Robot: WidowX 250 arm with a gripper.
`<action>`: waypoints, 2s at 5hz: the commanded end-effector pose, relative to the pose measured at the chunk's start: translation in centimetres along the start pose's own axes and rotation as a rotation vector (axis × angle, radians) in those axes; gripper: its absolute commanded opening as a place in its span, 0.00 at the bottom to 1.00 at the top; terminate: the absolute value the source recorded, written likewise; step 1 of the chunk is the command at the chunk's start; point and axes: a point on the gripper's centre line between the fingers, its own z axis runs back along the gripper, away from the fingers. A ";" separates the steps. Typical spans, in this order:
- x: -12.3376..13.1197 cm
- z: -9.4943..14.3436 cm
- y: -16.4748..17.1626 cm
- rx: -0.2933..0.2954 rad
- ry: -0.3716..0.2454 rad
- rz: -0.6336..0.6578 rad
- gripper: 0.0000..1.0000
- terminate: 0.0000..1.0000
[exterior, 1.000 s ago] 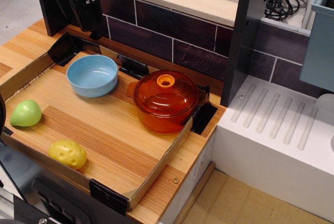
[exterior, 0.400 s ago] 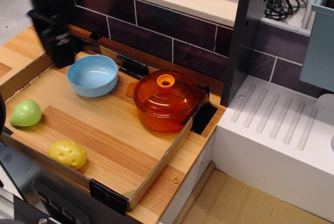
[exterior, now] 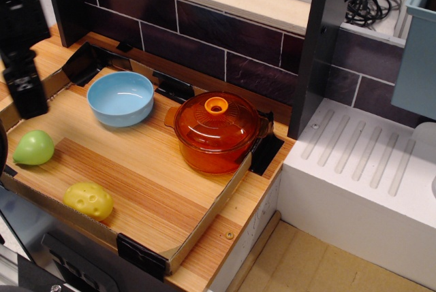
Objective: Put pear in bowl
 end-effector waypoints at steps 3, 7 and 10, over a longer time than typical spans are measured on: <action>-0.7 -4.3 1.4 0.090 -0.025 0.027 1.00 0.00; 2.1 0.7 1.7 0.095 -0.146 0.117 0.00 0.00; 6.9 0.9 -0.8 0.107 -0.315 0.124 0.00 0.00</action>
